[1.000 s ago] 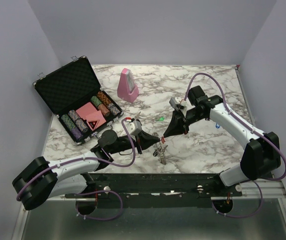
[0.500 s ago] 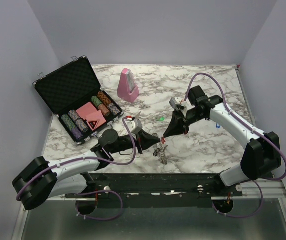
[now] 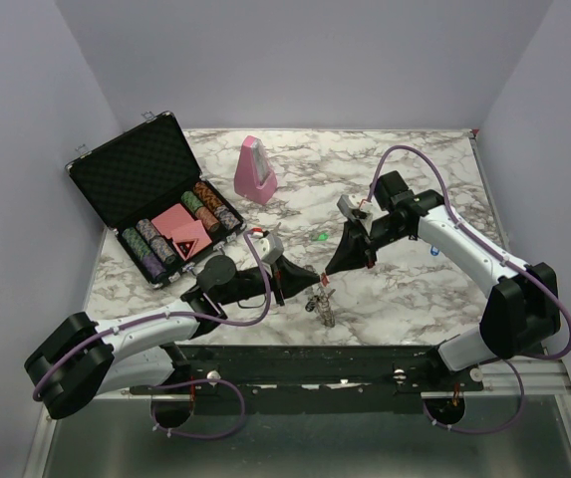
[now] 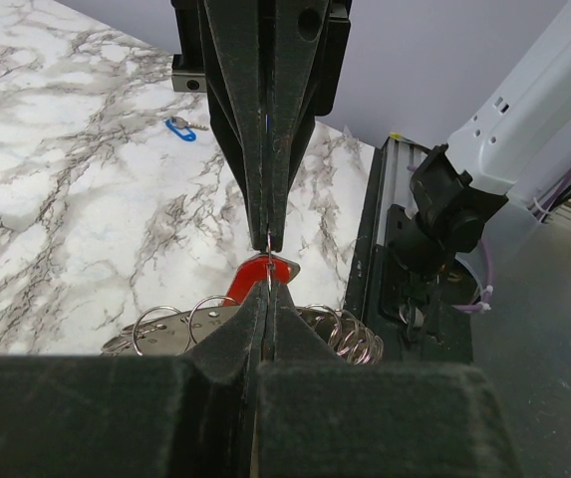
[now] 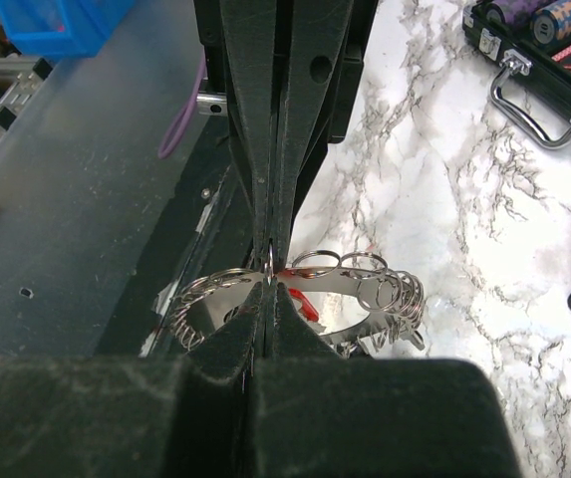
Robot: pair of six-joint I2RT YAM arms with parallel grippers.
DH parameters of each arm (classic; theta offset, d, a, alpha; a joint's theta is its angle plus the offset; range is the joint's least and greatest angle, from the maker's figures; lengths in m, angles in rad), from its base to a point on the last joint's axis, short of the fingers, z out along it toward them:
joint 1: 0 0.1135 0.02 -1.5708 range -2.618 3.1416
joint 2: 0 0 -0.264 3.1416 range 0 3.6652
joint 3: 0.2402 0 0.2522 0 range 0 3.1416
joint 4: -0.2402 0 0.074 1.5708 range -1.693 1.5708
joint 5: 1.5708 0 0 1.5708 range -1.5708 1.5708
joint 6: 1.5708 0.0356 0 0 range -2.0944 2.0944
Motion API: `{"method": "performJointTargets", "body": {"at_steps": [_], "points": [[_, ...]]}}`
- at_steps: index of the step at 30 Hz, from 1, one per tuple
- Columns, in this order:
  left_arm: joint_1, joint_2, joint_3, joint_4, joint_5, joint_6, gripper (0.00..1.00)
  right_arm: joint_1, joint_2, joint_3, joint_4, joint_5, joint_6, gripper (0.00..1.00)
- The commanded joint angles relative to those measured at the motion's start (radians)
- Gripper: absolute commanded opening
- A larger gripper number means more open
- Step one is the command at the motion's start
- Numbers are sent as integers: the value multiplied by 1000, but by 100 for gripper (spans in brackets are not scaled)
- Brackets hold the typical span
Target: Put the keys on the keyring
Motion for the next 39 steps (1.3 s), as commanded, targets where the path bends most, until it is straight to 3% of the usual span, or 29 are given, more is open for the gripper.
{"method": "performJointTargets", "body": {"at_steps": [1,8,26,39], "points": [[8,-22,45,59,-24,-20,0,18,-1,-9,-12,-5,-15,0],[11,-15,55,48,-25,-23,0,24,2,-9,-14,-7,-16,0],[43,-29,108,-165,7,5,0,27,1,-5,-37,-10,-44,0],[67,-37,99,-150,-2,-58,0,27,1,-5,-55,1,-76,0]]}}
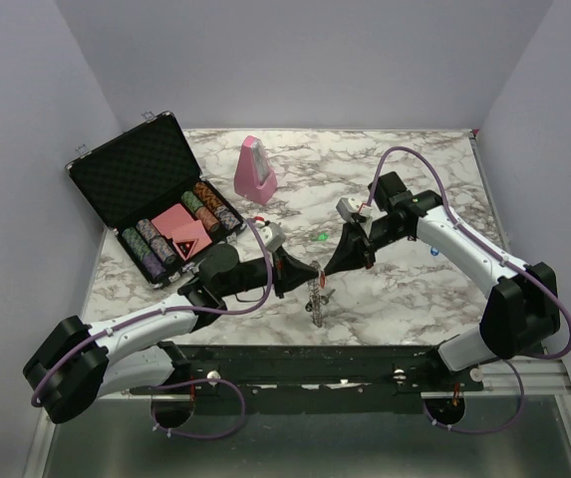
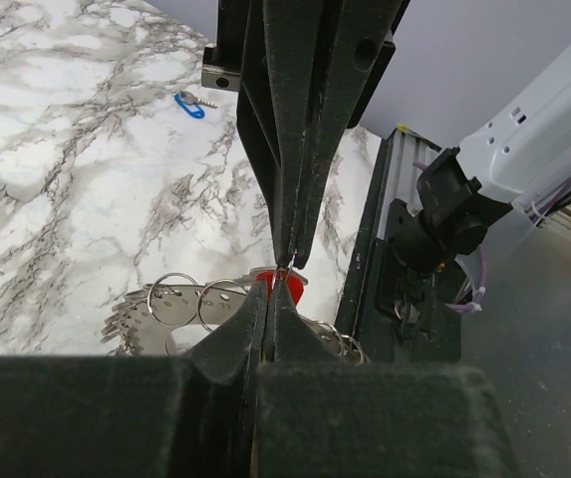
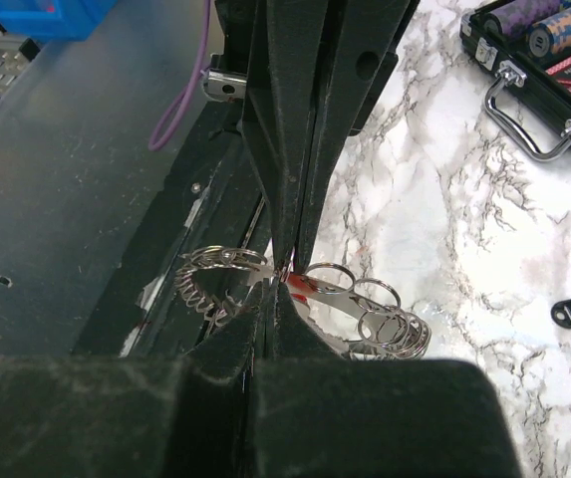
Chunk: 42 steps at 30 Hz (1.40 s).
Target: Put the keys on the keyring
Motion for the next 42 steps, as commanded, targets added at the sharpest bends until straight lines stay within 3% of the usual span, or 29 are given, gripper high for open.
{"method": "performJointTargets", "body": {"at_steps": [1,13,23,27,31,42], "points": [[26,-22,17,26,-28,-43,0,13,1,-5,-54,-7,-33,0],[40,-25,5,81,-79,-190,0,14,1,-9,-72,-9,-68,0],[40,-10,-49,242,-148,-311,0,22,1,-15,-66,-6,-72,0],[41,-2,-60,264,-126,-294,0,22,-1,-17,-57,-9,-56,0],[40,9,-74,296,-79,-244,0,22,-1,-14,-63,-13,-53,10],[40,-1,-63,247,-28,-147,0,21,-1,0,-77,-30,-44,22]]}}
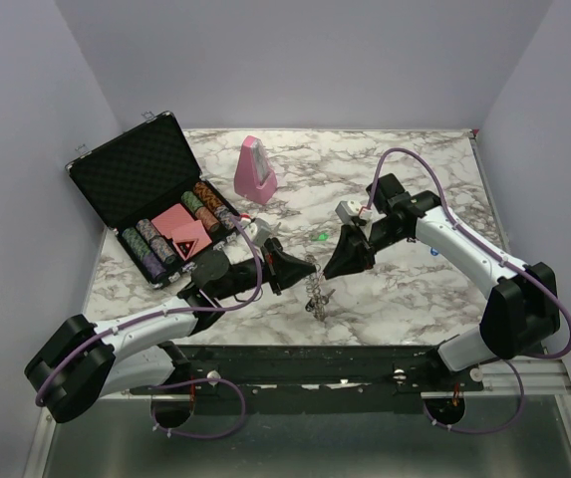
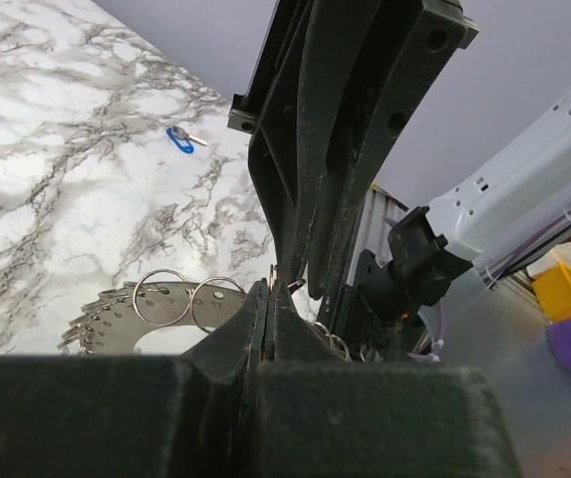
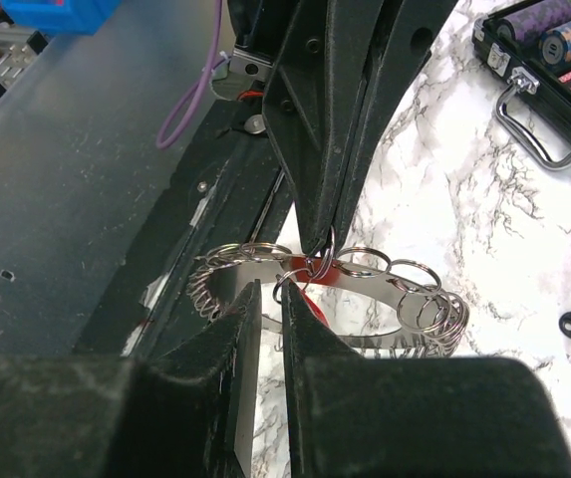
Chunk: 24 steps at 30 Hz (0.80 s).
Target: Put the keys on the keyring
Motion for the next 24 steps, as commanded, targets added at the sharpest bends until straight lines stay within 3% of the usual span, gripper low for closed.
{"method": "performJointTargets", "body": {"at_steps": [1,6,16,24], "points": [[11,-15,9,39,19,62,0,8,-1,1,-46,-27,19,23],[11,-27,6,13,39,96,0,-8,-4,4,-29,-33,58,29],[12,-25,6,8,81,120,0,-25,-13,-3,6,-48,105,31],[12,-6,23,16,166,149,0,-32,-19,-48,216,-24,349,31]]}}
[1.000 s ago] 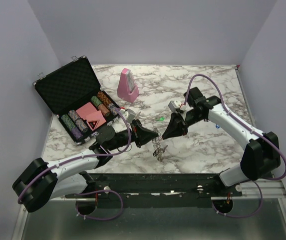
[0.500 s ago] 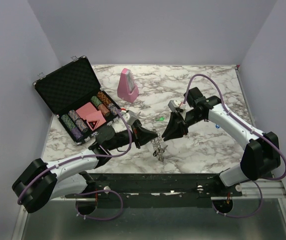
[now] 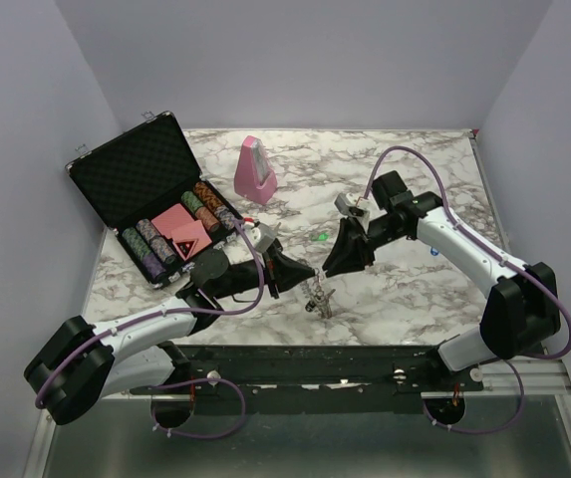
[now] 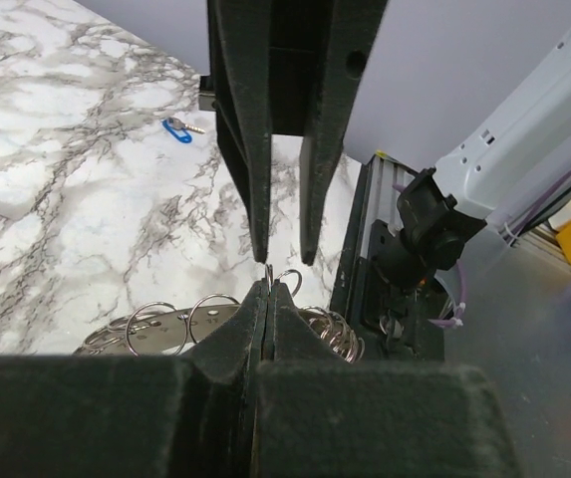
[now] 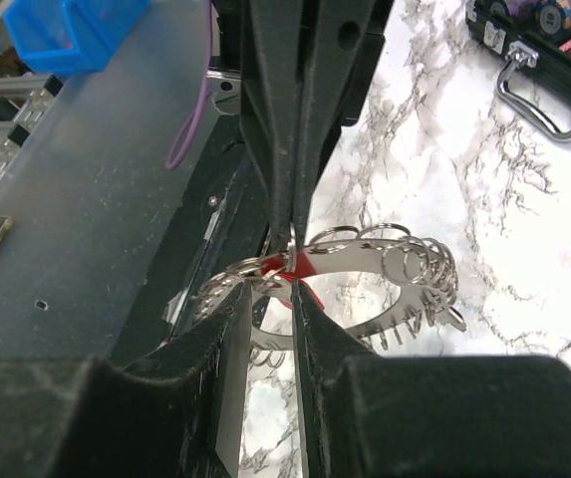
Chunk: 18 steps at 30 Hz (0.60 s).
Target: Put the keys on the keyring
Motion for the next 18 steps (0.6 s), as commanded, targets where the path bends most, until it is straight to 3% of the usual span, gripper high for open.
{"method": "performJointTargets", "body": {"at_steps": [1,8,18], "points": [[4,4,25,37,76,32,0,-8,-20,-43,158,-12,184,31],[4,22,45,35,77,37,0,-5,-20,-78,258,-23,293,27],[4,27,48,32,41,35,0,1,-21,-81,241,-50,276,27]]}}
